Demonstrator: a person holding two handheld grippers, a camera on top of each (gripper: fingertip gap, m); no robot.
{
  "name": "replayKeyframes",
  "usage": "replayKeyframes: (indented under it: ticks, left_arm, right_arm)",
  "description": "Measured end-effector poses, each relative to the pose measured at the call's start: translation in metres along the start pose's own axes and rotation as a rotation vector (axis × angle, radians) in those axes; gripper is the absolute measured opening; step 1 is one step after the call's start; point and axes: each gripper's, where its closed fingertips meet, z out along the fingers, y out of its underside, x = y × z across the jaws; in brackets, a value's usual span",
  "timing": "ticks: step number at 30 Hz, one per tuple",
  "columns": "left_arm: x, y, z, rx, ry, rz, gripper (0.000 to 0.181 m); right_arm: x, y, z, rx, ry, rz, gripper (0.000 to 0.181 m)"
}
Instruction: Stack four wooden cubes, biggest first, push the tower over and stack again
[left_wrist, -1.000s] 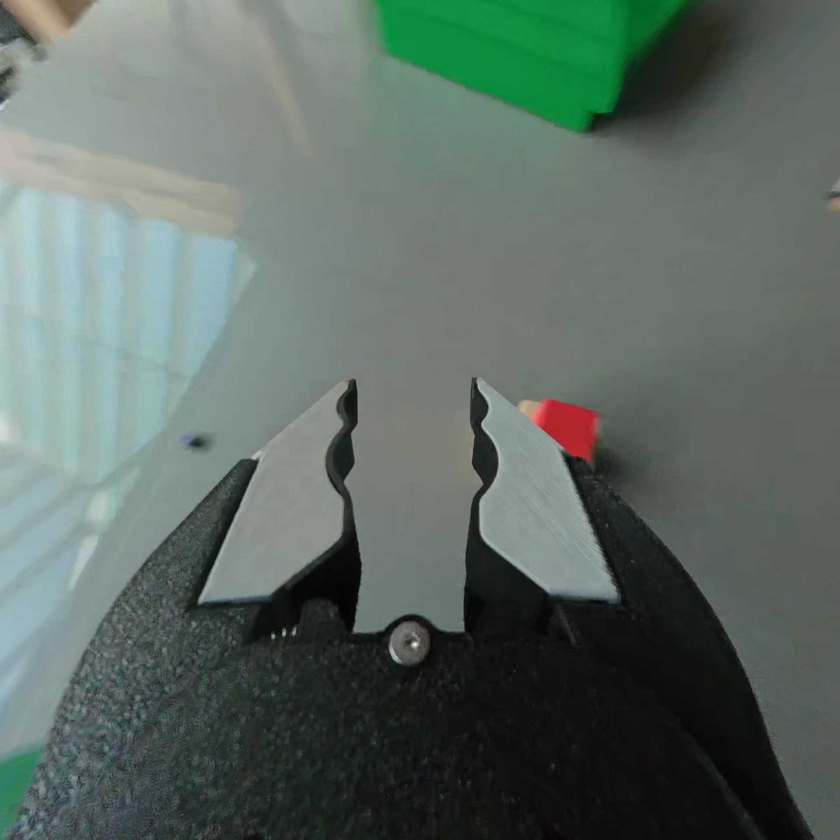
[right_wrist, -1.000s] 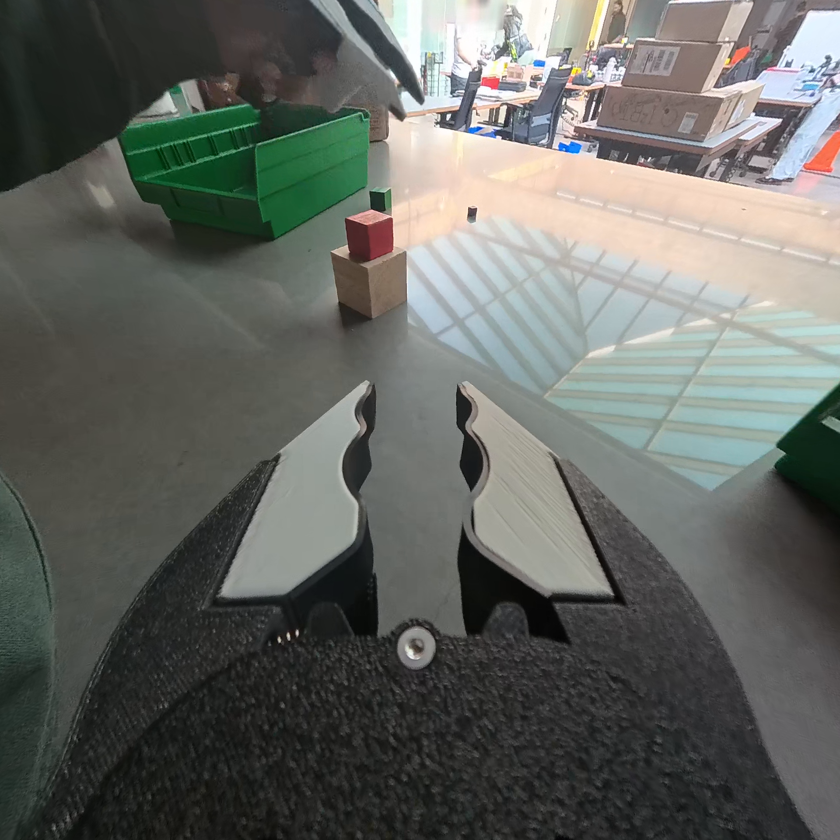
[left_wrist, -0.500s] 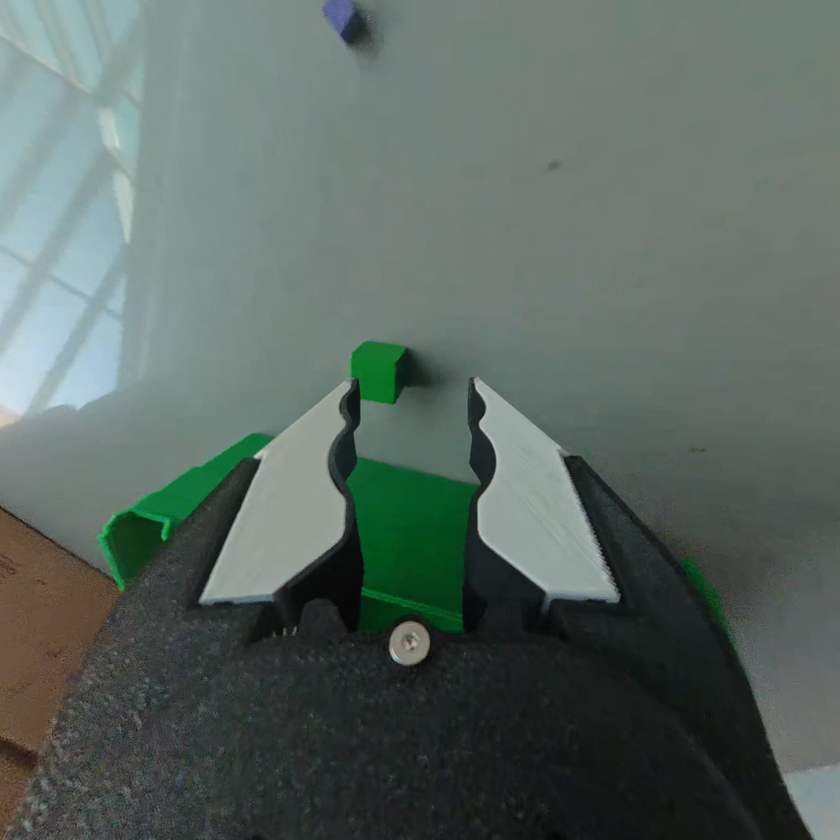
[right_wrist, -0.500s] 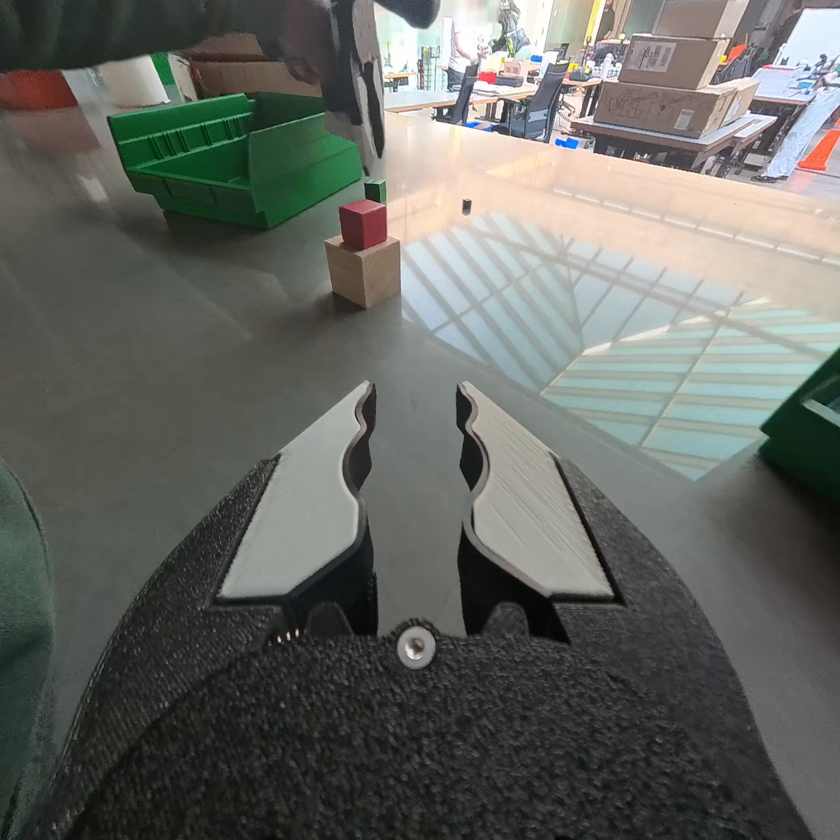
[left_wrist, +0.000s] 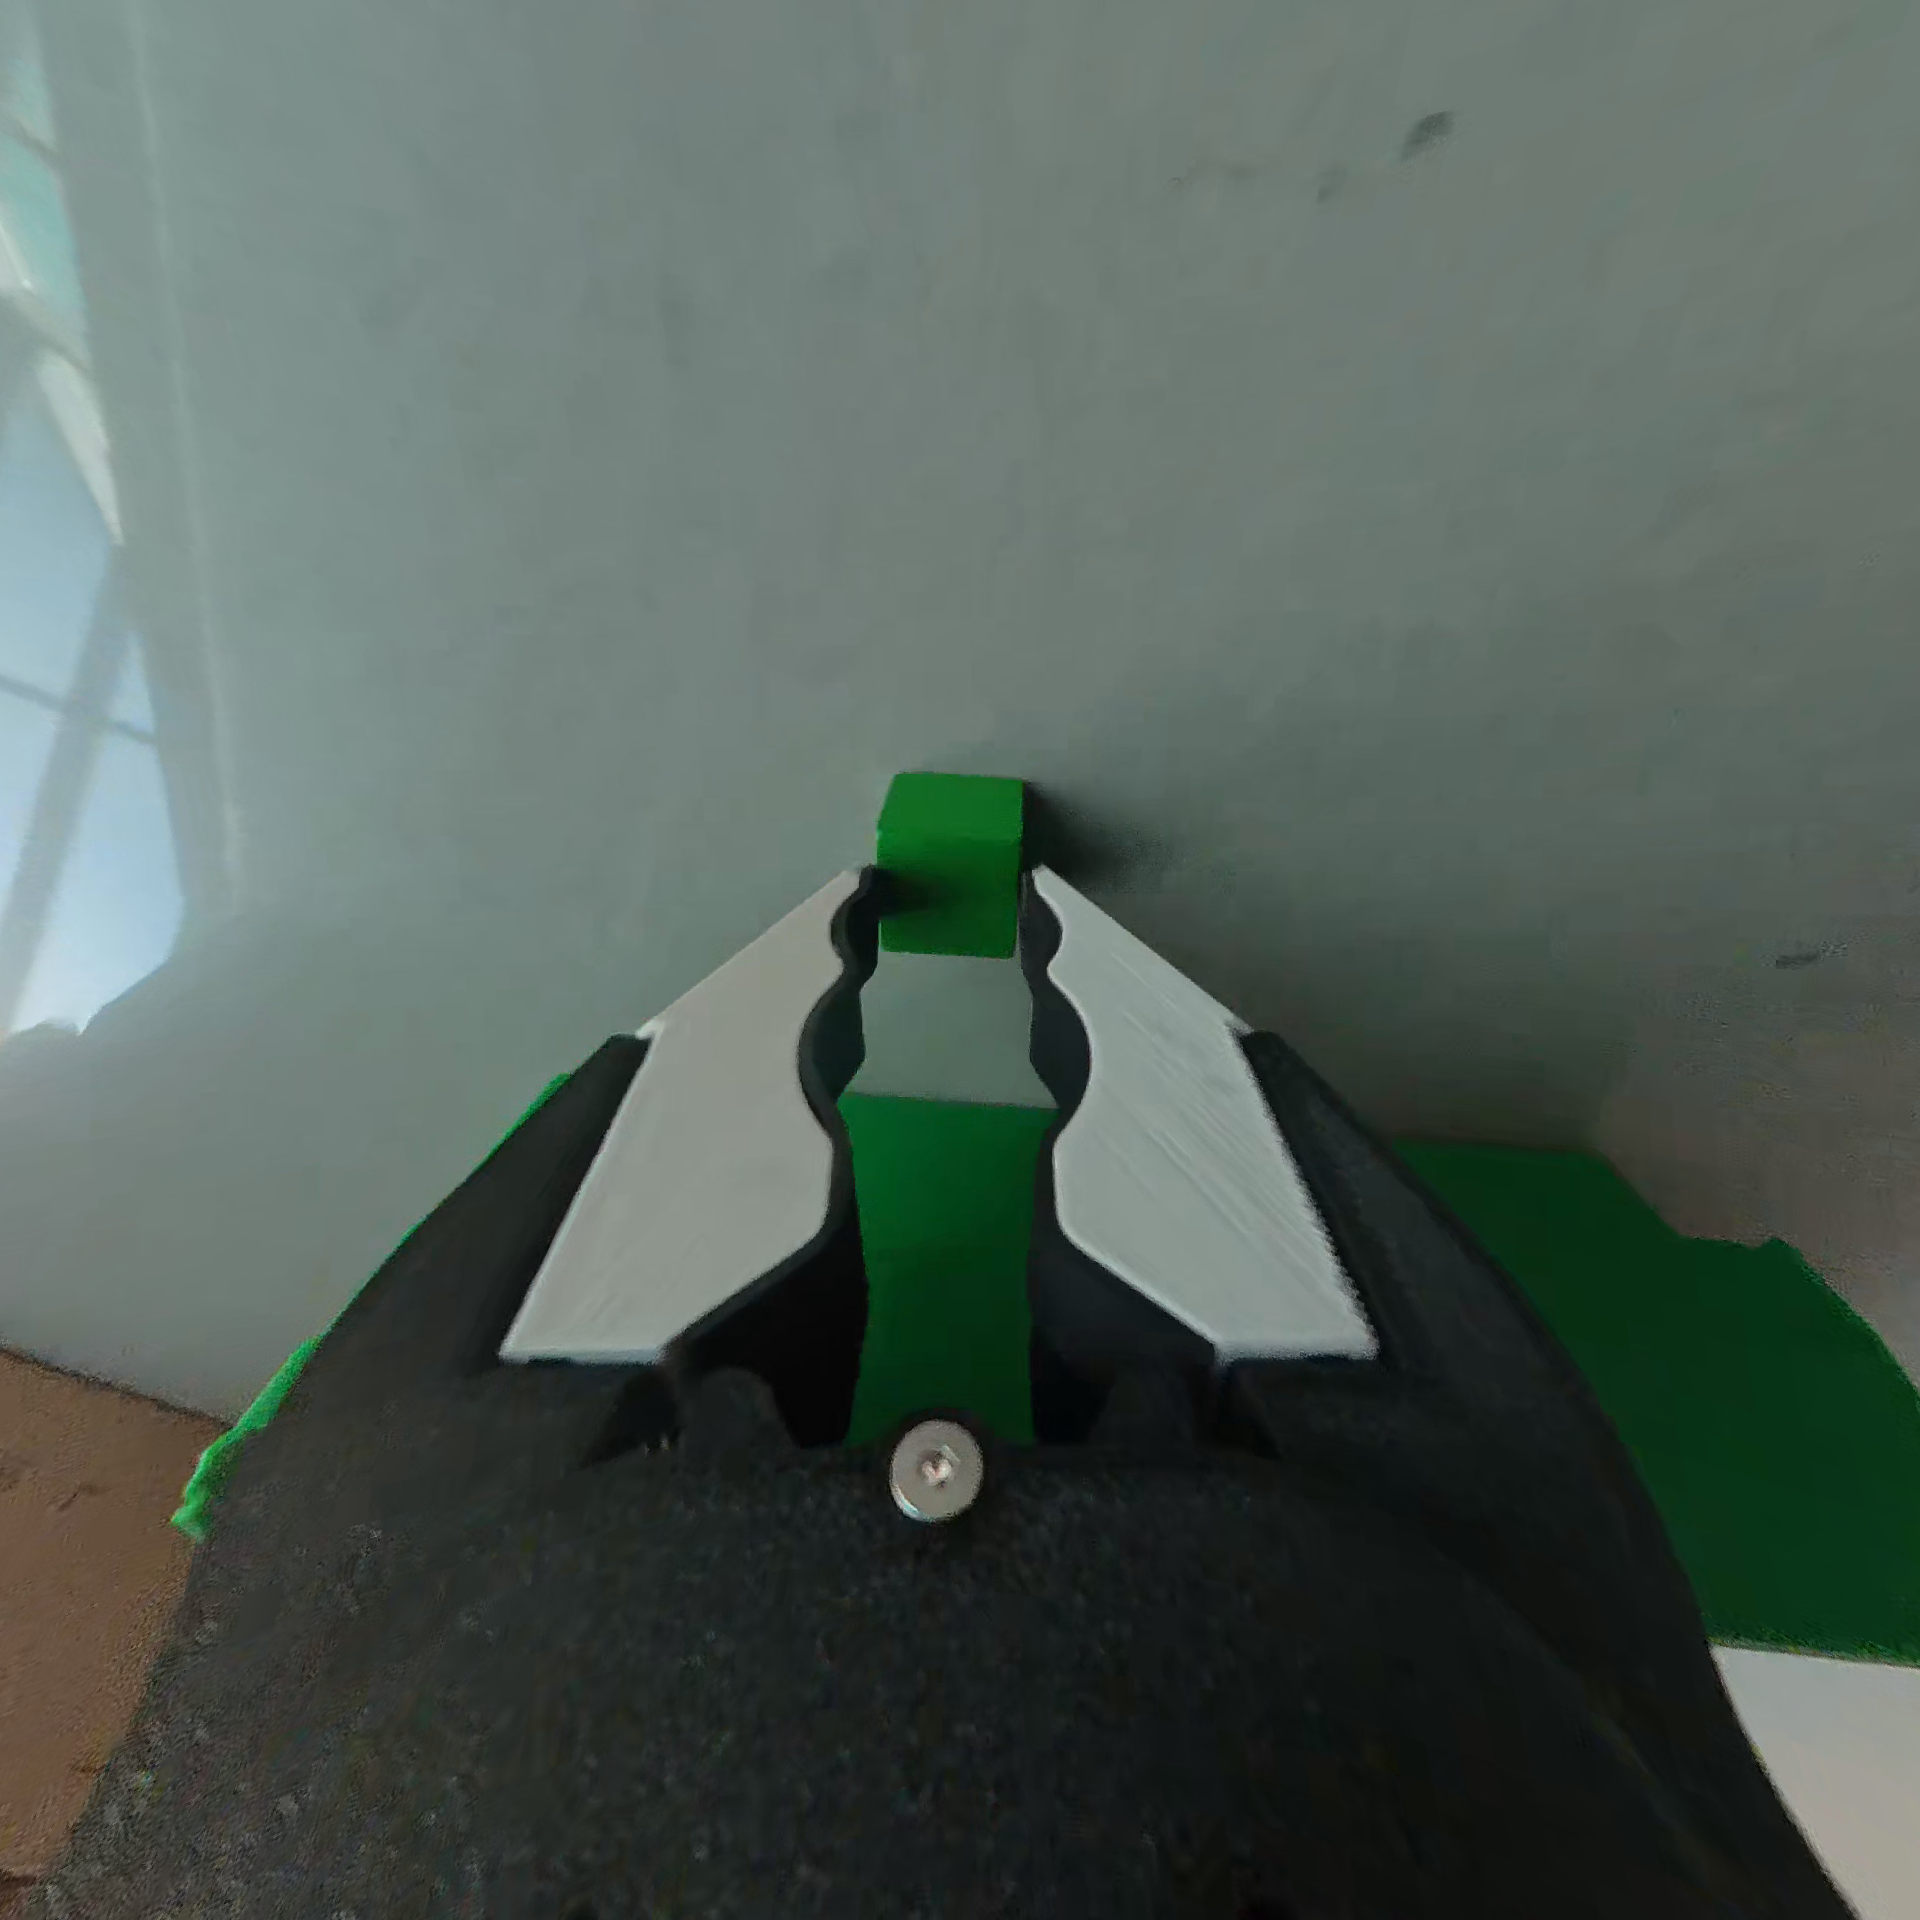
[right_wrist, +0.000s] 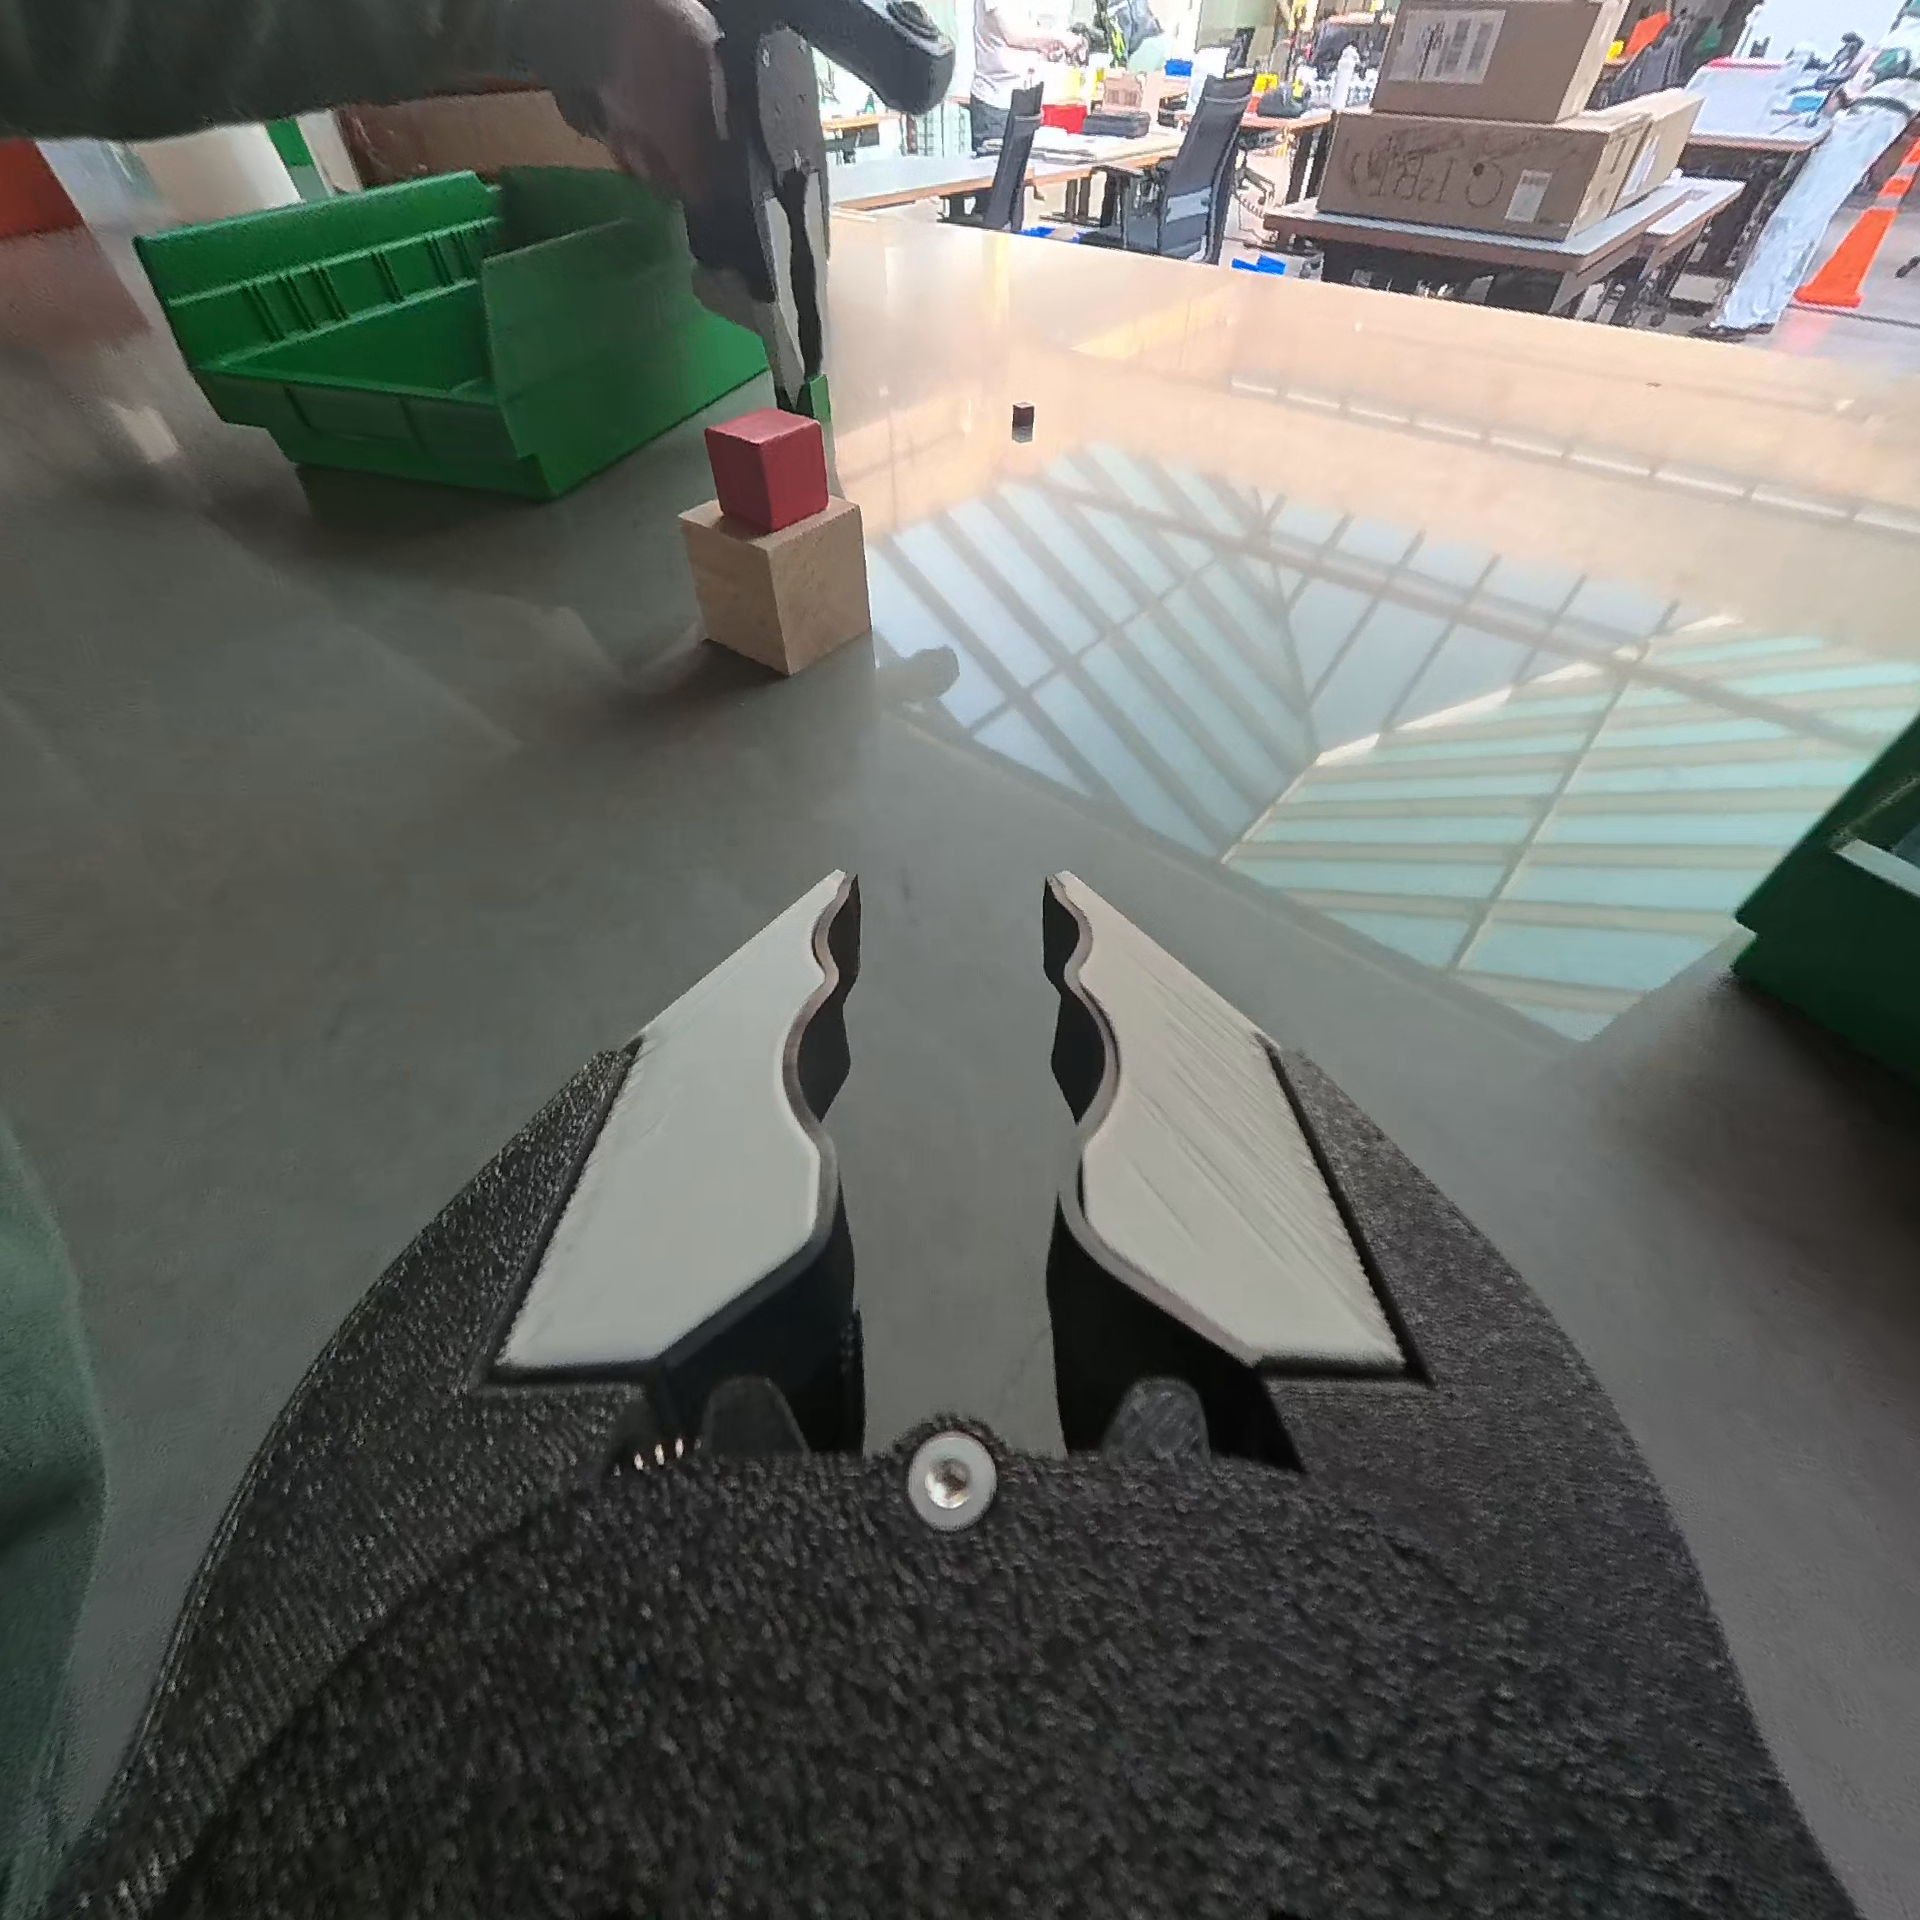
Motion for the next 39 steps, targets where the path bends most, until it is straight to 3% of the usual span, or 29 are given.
replayKeyframes:
  ticks: [7, 11, 16, 19, 23, 28, 34, 39]
  left_arm:
    - [0.034, -0.025, -0.002, 0.061, 0.032, 0.121, 0.029]
    - [0.038, -0.025, -0.002, 0.071, 0.027, 0.126, 0.038]
    - [0.040, -0.023, -0.003, 0.080, 0.015, 0.152, 0.027]
    - [0.051, -0.031, -0.020, 0.110, 0.022, 0.161, 0.027]
    - [0.090, -0.060, -0.070, 0.210, 0.035, 0.208, 0.027]
    - [0.163, -0.085, -0.111, 0.205, 0.084, 0.261, 0.027]
    - [0.222, -0.098, -0.113, 0.183, 0.085, 0.288, 0.026]
    - [0.241, -0.100, -0.106, 0.173, 0.088, 0.316, 0.027]
  right_arm:
    - [-0.004, -0.001, 0.003, -0.001, -0.010, -0.007, 0.035]
    - [-0.006, -0.001, 0.002, -0.002, -0.012, -0.014, 0.035]
    - [-0.005, -0.003, 0.000, 0.001, -0.008, -0.018, 0.035]
    - [-0.004, -0.007, -0.003, 0.015, -0.005, -0.022, 0.035]
    - [-0.006, -0.010, -0.003, 0.030, -0.012, -0.024, 0.035]
    - [-0.013, -0.015, -0.001, 0.045, -0.027, -0.036, 0.035]
    - [-0.021, -0.017, -0.010, 0.068, -0.055, -0.022, 0.038]
    - [-0.018, -0.014, -0.018, 0.079, -0.047, -0.010, 0.038]
